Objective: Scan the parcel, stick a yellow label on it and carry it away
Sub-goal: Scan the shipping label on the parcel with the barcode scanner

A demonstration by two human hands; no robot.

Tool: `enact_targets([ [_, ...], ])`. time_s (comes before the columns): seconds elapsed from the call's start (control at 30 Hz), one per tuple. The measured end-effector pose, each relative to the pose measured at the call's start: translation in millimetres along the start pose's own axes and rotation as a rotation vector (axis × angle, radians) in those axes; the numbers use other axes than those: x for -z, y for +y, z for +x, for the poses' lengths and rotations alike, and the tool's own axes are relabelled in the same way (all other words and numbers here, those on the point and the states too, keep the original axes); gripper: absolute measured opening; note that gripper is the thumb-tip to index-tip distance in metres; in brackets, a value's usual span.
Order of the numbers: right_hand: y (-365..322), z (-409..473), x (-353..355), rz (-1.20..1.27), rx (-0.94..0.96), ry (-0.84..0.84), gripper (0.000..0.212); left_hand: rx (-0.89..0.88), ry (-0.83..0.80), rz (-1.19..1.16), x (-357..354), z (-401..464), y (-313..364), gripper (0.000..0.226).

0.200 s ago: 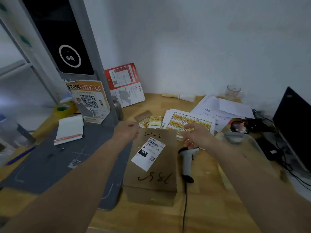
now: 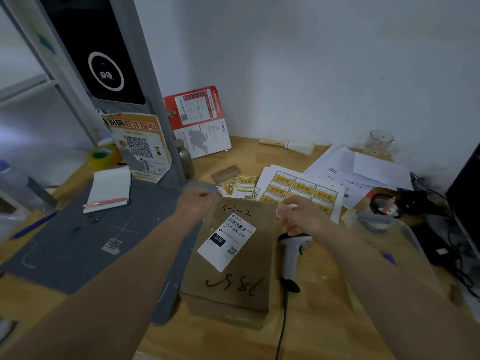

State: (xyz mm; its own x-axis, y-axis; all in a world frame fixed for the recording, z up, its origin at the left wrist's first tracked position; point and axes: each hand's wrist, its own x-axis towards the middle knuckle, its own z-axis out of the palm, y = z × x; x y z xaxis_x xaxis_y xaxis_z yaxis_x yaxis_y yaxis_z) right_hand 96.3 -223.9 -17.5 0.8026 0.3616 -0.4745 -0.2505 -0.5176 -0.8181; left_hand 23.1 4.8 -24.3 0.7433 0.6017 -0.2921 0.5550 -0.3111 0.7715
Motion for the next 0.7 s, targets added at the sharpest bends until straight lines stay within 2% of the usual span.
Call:
enact_targets([
  [0.17,10.7,25.2,-10.7,-0.035,-0.045,0.005,0.042,-0.002,-0.022,0.187,-11.1,13.5,-11.5,0.018],
  [0.3,23.1,34.7,-21.2,-0.064,-0.095,0.042,0.026,0.169,-0.135,0.293,-18.0,24.6,-20.0,0.021],
  [0.4,28.2,34.6,-33.2,-0.044,-0.144,0.062,0.033,0.290,-0.272,0.278,-24.5,22.5,-22.4,0.025],
  [0.5,31.9,44.7,-42.2,-0.037,-0.133,0.156,0.027,0.241,-0.304,0.244,-32.0,28.9,-21.1,0.026],
  [0.6,26.2,56.2,-41.4,-0.008,-0.110,0.283,0.035,0.171,-0.265,0.107,-38.0,41.7,-20.3,0.033],
  [0.7,20.0,66.2,-32.9,0.059,-0.111,0.414,0.034,0.118,-0.235,0.022,-43.0,47.3,-22.9,0.048],
])
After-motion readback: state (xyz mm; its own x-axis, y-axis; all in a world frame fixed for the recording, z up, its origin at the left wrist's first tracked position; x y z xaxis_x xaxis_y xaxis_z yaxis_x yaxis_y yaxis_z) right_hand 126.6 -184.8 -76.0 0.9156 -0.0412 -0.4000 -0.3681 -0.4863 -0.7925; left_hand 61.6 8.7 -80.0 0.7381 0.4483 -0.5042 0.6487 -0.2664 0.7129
